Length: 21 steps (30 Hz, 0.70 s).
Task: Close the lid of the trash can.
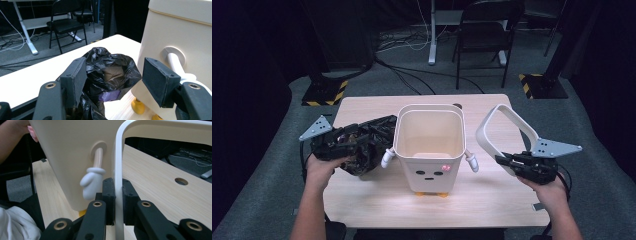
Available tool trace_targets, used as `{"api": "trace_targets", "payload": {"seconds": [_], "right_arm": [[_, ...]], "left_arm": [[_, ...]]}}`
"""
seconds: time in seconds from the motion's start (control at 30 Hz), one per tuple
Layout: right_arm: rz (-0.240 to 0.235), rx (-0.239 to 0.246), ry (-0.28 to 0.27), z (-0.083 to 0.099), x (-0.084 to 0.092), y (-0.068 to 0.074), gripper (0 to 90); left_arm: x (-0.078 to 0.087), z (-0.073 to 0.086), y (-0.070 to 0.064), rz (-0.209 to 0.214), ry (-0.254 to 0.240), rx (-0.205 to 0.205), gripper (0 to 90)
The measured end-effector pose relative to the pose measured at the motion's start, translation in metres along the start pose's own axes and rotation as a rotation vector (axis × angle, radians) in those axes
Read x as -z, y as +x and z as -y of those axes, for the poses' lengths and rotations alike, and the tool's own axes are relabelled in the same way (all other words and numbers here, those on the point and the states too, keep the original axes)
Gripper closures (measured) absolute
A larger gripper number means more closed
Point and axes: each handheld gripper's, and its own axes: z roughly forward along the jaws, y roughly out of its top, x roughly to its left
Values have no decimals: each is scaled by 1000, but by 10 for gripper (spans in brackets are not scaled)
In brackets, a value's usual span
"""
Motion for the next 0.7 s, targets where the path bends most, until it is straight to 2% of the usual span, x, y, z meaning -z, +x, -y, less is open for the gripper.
{"api": "trace_targets", "payload": {"seconds": [0.13, 0.4, 0.5, 0.7], "right_arm": [[-13, 8, -17, -7, 5, 3, 833], [-38, 46, -40, -25, 12, 12, 833], [-45, 61, -47, -32, 14, 15, 833], [-57, 91, -69, -43, 17, 20, 833]], "left_arm": [[0, -2, -3, -4, 24, -15, 369], [5, -11, -13, 7, 34, -53, 371], [7, -12, -15, 23, 10, -46, 372], [7, -12, -15, 19, 13, -48, 371]]}}
